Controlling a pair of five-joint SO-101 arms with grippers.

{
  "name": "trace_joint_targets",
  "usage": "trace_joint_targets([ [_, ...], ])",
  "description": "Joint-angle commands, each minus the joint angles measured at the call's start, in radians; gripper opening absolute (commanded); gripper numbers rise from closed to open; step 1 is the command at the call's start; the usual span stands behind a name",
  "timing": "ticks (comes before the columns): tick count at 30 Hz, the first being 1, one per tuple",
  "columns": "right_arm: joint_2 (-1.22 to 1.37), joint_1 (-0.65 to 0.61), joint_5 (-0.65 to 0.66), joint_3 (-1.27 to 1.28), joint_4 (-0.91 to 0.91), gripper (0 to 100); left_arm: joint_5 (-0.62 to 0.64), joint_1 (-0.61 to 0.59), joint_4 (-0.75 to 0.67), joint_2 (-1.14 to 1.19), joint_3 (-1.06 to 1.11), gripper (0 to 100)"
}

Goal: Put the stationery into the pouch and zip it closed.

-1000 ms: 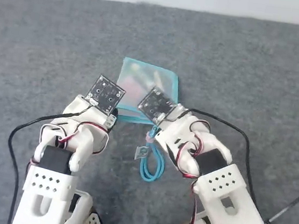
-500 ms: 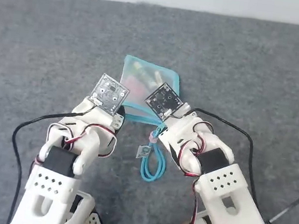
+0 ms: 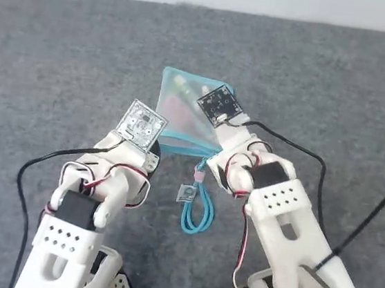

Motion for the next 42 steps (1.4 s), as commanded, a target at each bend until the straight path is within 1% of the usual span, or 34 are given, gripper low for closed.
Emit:
trace_joint_targets([
  [1,0.005,0.064,-0.061,-0.046,0.019,0.6,0.012,0.005,-0.071,-0.021,0.031,5],
  [6,0.005,0.093,-0.106,-0.046,0.015,0.6,0.015,0.003,-0.077,-0.021,0.031,5],
  [9,0.005,0.097,-0.135,-0.046,0.015,0.6,0.063,0.005,-0.078,-0.017,0.031,6],
  [13,0.005,0.101,-0.147,-0.046,0.018,0.6,0.069,0.003,-0.103,-0.012,0.039,6],
  [15,0.005,0.101,-0.213,-0.048,0.019,0.6,0.072,0.003,-0.103,-0.012,0.039,6],
  [17,0.005,0.101,-0.255,-0.049,0.021,0.6,0.109,0.005,-0.103,-0.012,0.038,6],
  [21,0.004,0.097,-0.267,-0.074,0.076,0.6,0.133,0.005,-0.101,-0.014,0.033,6],
  [25,-0.027,0.099,-0.292,-0.075,0.087,0.6,0.138,0.005,-0.107,-0.02,0.033,6],
  [27,-0.07,0.099,-0.302,-0.071,0.093,0.6,0.169,0.005,-0.117,-0.021,0.033,10],
  [29,-0.124,0.096,-0.302,-0.041,0.085,0.6,0.172,0.008,-0.117,-0.021,0.033,15],
  [30,-0.151,0.093,-0.301,-0.023,0.071,0.6,0.17,0.021,-0.115,-0.021,0.036,17],
  [32,-0.208,0.093,-0.287,0.02,0.044,0.6,0.17,0.068,-0.098,-0.021,0.039,19],
  [36,-0.274,0.091,-0.245,0.057,0.027,0.6,0.164,0.242,-0.043,-0.017,0.039,19],
  [39,-0.292,0.067,-0.238,0.058,0.024,0.6,0.109,0.35,-0.049,-0.02,0.07,19],
  [42,-0.289,0.038,-0.186,0.028,0.031,0.6,0.086,0.377,-0.078,-0.021,0.105,19],
])
